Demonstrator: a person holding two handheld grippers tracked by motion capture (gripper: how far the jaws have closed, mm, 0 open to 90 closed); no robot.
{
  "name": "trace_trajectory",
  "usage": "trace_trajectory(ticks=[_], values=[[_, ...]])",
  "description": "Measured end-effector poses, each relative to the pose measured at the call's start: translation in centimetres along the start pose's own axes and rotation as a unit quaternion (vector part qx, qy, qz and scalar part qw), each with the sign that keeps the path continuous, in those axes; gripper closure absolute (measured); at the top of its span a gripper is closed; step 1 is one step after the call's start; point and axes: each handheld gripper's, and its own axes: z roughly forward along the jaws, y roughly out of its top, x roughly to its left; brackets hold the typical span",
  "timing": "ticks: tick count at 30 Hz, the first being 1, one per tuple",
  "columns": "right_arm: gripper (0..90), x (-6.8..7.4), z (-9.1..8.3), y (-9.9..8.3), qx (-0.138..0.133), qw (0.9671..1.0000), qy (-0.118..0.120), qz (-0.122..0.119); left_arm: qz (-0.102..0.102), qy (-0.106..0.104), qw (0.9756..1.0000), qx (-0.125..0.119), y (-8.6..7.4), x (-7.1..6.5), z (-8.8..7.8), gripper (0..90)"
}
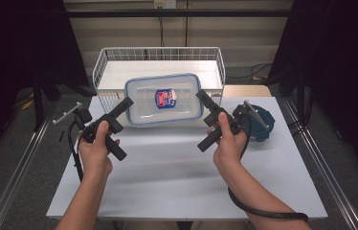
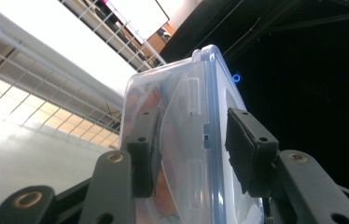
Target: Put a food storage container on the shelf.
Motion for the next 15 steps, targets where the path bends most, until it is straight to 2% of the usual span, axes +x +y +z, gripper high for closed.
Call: trace_trajectory(ticks=[1, 9, 13, 15], values=[[59.5, 0.0, 0.2, 0.1, 0.0, 1.0, 0.002, -0.005, 0.001, 0.0, 1.0, -0.003, 0.3, 0.0, 0.2, 56.5], [59.7, 1.0, 1.9, 0.8, -0.011, 0.9999, 0.013, -0.003, -0.002, -0.01, 0.9998, -0.02, 2.1, -0.3, 1.1, 56.9], [59.8, 1.5, 2.9, 1.2, -0.016, 0.9998, 0.01, -0.001, -0.015, -0.008, 0.9994, -0.031, 3.0, -0.1, 1.8, 56.8], [59.8, 1.5, 3.5, 1.3, -0.018, 0.9998, 0.008, -0.002, -0.012, -0.005, 0.9996, -0.026, 3.4, 0.2, 2.2, 56.7]])
